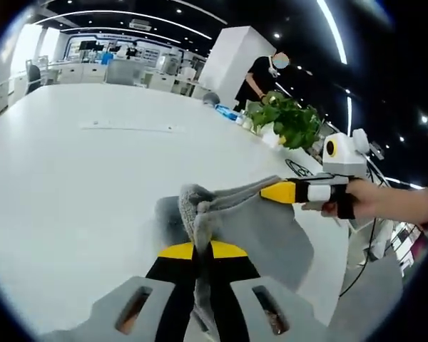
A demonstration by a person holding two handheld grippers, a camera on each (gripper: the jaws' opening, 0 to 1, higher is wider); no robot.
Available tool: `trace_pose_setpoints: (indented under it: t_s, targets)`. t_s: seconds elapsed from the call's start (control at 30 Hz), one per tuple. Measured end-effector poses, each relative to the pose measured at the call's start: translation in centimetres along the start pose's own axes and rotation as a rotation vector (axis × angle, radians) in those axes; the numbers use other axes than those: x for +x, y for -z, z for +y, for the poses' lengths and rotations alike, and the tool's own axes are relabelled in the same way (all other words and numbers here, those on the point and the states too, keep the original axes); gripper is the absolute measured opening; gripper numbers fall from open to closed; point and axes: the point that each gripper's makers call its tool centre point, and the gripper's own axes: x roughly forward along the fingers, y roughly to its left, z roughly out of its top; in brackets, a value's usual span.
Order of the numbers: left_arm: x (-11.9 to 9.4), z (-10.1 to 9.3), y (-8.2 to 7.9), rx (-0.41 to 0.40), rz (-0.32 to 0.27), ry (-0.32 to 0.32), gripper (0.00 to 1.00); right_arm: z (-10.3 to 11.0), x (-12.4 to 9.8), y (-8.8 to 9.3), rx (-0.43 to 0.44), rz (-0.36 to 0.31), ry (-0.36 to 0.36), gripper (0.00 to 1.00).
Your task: Fold the towel on the table until its edges align and the towel forms a compact rectangular stack.
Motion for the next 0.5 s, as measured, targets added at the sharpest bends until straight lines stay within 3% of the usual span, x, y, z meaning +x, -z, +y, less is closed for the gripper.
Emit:
trace_pose_setpoints:
  t_s: [0.5]
  targets:
    - [1.0,0.4,1.1,0.004,0.024,-0.004,0.06,-1.4,1.3,1.7,-0.062,0.063,0.047,0.08]
